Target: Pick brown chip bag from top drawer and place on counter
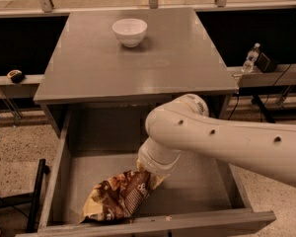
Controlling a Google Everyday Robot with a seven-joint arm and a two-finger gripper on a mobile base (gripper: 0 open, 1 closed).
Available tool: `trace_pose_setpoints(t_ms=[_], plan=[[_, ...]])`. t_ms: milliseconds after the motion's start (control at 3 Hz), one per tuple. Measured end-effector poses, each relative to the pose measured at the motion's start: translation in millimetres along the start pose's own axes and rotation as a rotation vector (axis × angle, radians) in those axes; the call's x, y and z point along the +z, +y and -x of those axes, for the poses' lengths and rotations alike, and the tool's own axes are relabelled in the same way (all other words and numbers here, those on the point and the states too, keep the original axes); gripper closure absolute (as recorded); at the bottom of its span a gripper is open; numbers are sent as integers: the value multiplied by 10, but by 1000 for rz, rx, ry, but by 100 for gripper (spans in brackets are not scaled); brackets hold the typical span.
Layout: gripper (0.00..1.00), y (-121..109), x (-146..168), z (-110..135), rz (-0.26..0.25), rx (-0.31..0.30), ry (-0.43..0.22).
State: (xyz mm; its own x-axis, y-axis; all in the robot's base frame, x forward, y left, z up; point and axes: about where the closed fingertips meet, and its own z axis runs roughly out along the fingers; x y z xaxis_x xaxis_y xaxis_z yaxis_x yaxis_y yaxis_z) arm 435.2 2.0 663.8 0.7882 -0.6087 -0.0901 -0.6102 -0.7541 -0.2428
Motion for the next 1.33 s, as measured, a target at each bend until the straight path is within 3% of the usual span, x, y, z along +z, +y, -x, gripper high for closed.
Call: trace_pose_setpoints(t_ms=[333,667,1000,1333], plan=[[100,-265,-497,-27,-180,14,-78],[100,-658,-1570,-297,-361,-76,-49],[100,-924,-2342,-552,-444,-113,21],[100,-1063,-2649,-601,-501,-118,50]])
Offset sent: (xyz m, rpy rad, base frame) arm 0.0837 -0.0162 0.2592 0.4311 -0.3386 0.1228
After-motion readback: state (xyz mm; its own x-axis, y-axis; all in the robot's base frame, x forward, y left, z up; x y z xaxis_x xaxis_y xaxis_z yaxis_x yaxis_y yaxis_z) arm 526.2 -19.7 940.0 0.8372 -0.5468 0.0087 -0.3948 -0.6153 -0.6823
